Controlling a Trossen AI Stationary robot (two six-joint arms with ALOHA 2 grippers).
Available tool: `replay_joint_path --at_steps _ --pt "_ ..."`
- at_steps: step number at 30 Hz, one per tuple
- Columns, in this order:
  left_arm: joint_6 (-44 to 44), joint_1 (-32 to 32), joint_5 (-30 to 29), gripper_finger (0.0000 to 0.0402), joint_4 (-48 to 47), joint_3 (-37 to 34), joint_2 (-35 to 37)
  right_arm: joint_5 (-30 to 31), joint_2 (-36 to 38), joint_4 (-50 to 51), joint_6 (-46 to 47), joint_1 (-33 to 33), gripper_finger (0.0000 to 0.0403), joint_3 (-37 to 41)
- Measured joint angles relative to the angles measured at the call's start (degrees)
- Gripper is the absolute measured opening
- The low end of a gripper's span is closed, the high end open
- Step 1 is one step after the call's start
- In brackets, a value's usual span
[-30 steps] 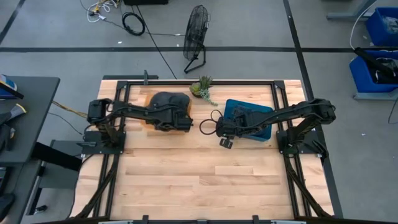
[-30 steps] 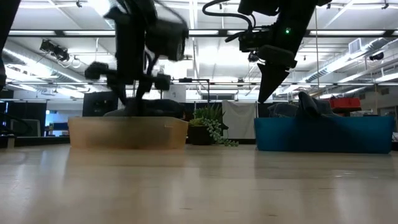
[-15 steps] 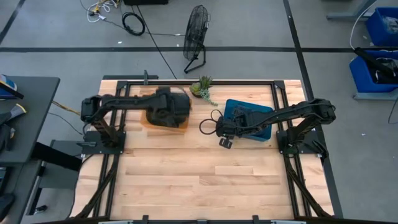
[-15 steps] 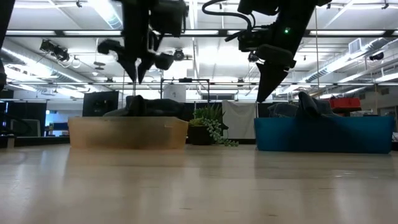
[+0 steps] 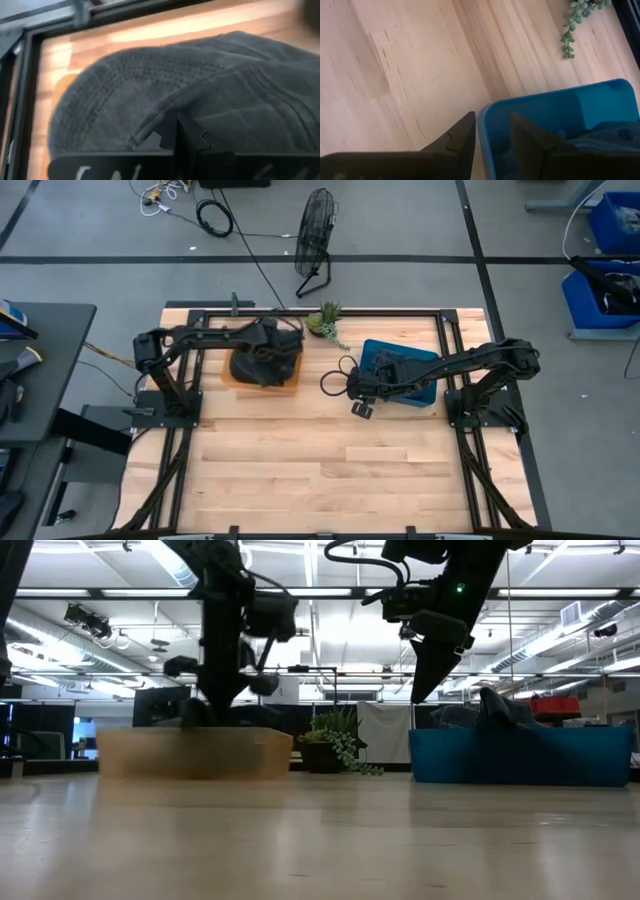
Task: Pick & Place hat
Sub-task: Put the black cap into the orange bin
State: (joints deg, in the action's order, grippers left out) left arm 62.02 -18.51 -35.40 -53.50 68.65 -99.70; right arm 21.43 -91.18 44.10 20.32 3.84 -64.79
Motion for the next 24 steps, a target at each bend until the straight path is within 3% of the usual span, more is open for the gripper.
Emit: replay_joint_path --at_steps 8,11,18,24 --pt "11.5 2.1 -1.6 0.0003 2.2 -6.0 -0.2 0.1 0.0 -0.7 -0.3 0.0 0.0121 0.0" --pt "10.6 3.1 -3.2 0.0003 1.4 -4.7 0.1 0.2 0.0 -1.0 -0.8 -0.1 0.0121 0.0" --pt "6.1 6.3 -0.7 0.0003 -2.0 2.6 0.7 0.2 0.0 -1.5 -1.3 -0.1 0.0121 0.0" --pt "2.5 8.2 -7.0 0.0005 -6.9 6.2 0.7 0.2 0.0 -1.5 -1.3 -0.1 0.0121 0.0"
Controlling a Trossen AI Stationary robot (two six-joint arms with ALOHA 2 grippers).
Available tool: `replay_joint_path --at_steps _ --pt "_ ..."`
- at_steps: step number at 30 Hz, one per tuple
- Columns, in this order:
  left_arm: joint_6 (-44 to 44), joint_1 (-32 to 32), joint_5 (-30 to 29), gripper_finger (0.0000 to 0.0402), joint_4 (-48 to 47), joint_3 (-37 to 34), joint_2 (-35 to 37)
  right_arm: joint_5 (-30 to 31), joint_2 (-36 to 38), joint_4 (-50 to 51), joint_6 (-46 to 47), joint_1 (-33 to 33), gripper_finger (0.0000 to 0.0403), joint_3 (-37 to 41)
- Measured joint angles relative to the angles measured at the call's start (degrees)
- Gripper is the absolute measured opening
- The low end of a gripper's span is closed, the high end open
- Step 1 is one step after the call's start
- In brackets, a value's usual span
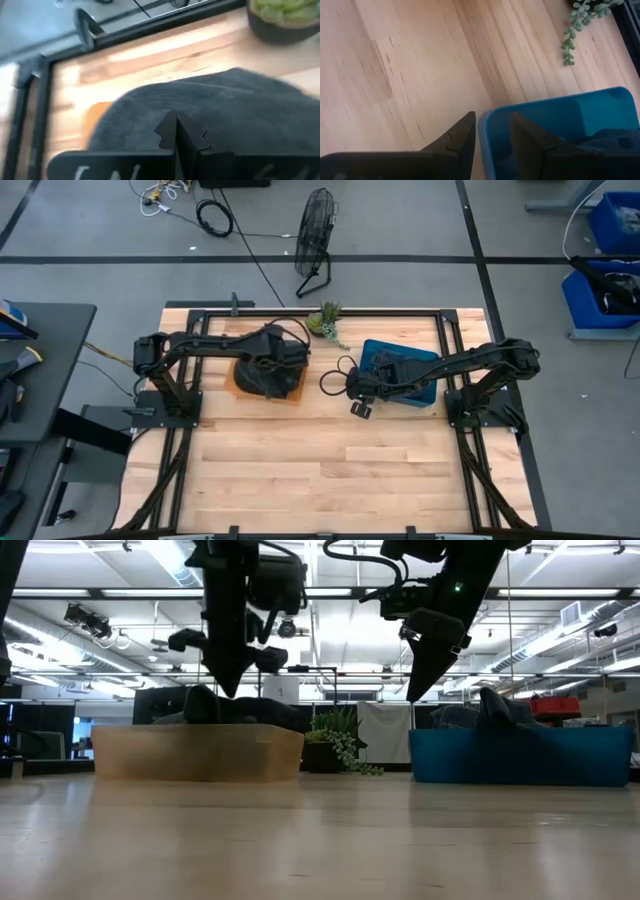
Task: Pick & Place hat
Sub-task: Put the black cap into the orange bin
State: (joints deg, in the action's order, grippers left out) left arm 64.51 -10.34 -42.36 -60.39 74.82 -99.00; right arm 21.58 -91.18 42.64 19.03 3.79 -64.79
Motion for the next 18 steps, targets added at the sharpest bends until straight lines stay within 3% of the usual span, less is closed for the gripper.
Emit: replay_joint_path --at_steps 5,13,18 --pt "-9.6 0.1 -0.5 0.0044 -2.8 1.5 0.0 0.0 0.0 0.1 0.0 0.0 0.0121 0.0" --pt "-26.9 0.1 6.2 0.0146 -2.6 1.9 0.1 0.0 0.0 0.2 0.0 0.0 0.0121 0.0" --pt "-32.6 0.3 6.8 0.0187 -2.6 1.9 0.1 0.0 0.0 0.2 0.0 0.0 0.0121 0.0"
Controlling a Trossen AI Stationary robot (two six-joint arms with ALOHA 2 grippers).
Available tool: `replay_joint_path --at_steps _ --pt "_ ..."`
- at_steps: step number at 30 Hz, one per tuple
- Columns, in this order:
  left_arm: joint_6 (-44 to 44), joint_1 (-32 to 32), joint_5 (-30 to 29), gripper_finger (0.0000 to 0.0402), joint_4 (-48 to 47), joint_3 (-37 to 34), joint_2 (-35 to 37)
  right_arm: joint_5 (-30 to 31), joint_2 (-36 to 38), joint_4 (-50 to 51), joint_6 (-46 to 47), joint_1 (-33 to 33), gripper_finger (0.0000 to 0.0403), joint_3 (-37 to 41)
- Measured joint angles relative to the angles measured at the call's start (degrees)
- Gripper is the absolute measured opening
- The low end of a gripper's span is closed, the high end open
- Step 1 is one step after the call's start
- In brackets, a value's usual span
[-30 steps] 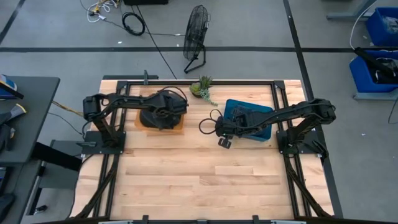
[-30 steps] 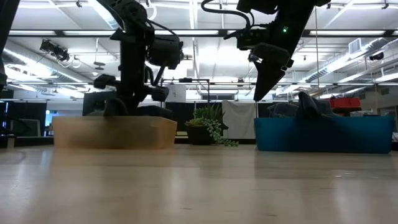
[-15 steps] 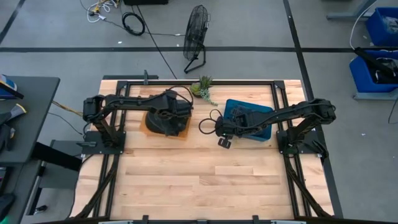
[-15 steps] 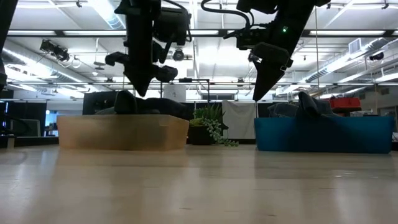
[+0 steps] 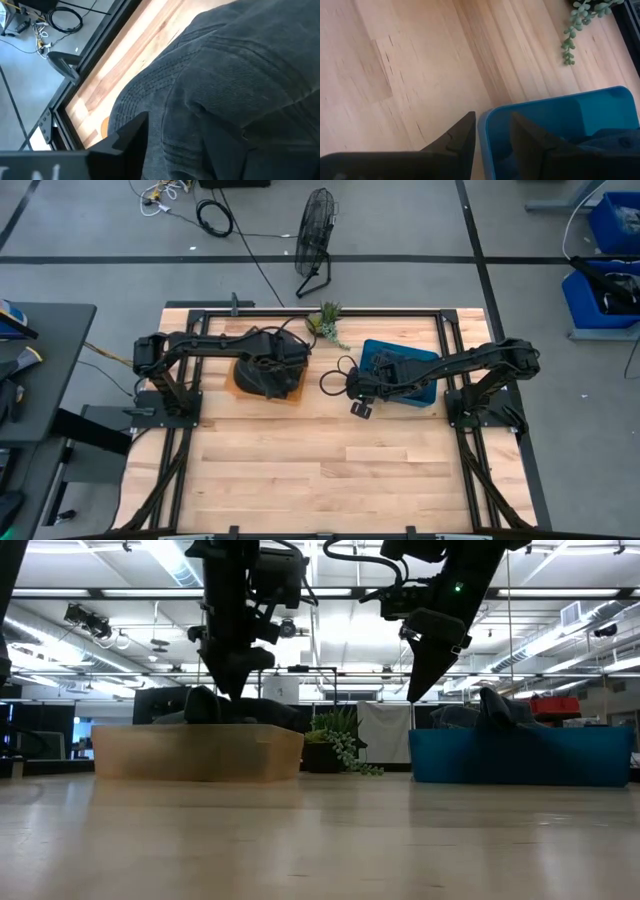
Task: Pick & Place hat
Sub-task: Put the black cap into the orange bin
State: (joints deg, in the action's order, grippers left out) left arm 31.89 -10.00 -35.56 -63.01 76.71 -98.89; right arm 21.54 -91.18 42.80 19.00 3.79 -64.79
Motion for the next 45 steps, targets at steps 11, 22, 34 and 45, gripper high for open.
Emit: replay_joint_path --at_steps 11,22,34,45 --pt "-0.1 0.8 1.7 0.0189 -7.9 3.0 0.1 0.0 0.0 -0.2 0.0 0.0 0.0121 0.0" --pt "0.4 -3.7 4.3 0.0188 -3.8 -1.4 0.1 0.0 0.0 -0.5 0.0 0.0 0.0121 0.0" --pt "1.9 -4.6 5.7 0.0058 -2.1 -2.1 0.1 0.0 0.0 -0.7 0.0 0.0 0.0121 0.0" --pt "13.0 -2.7 5.8 0.0021 -8.3 4.4 0.0 0.0 0.0 -0.9 0.0 0.0 0.0121 0.0"
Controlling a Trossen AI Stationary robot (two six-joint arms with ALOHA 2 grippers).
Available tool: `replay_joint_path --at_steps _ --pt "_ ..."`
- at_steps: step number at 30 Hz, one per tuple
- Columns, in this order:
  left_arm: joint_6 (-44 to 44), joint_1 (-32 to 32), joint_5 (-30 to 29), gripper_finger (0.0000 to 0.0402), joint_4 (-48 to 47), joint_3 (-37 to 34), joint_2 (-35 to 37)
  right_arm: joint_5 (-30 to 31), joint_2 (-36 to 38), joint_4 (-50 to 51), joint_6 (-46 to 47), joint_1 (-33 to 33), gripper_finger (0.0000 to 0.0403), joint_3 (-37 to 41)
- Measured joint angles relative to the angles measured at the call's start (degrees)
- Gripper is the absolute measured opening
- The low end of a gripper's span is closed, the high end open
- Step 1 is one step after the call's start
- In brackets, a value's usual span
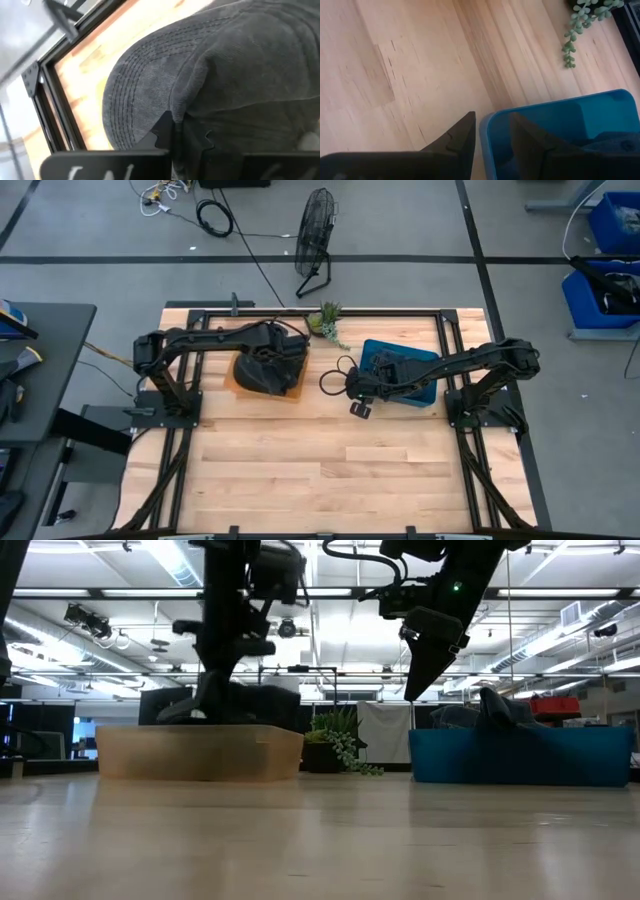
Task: Pick & Place hat
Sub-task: Put the black cap into the orange bin
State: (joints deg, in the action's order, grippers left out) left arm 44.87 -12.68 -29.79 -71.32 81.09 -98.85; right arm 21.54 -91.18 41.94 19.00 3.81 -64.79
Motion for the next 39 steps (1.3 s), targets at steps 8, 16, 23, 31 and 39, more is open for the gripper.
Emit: replay_joint_path --at_steps 8,16,23,31,39 --pt "14.6 1.8 -0.6 0.0019 -4.4 4.8 0.0 0.0 0.0 0.0 0.9 0.0 0.0121 0.0" --pt "27.5 3.0 -1.2 0.0016 -7.0 4.8 -0.4 0.0 0.0 0.1 0.3 0.0 0.0121 0.0" --pt "24.3 2.1 -2.0 0.0027 -6.7 4.8 -0.7 0.0 0.0 0.0 0.0 0.0 0.0121 0.0" --pt "26.8 2.7 -0.1 0.0023 -7.0 4.8 -1.6 0.0 0.0 0.0 0.0 0.0 0.0121 0.0" --pt "25.0 2.1 -0.9 0.0032 -7.7 4.7 -8.0 0.0 0.0 0.1 0.0 0.0 0.0121 0.0"
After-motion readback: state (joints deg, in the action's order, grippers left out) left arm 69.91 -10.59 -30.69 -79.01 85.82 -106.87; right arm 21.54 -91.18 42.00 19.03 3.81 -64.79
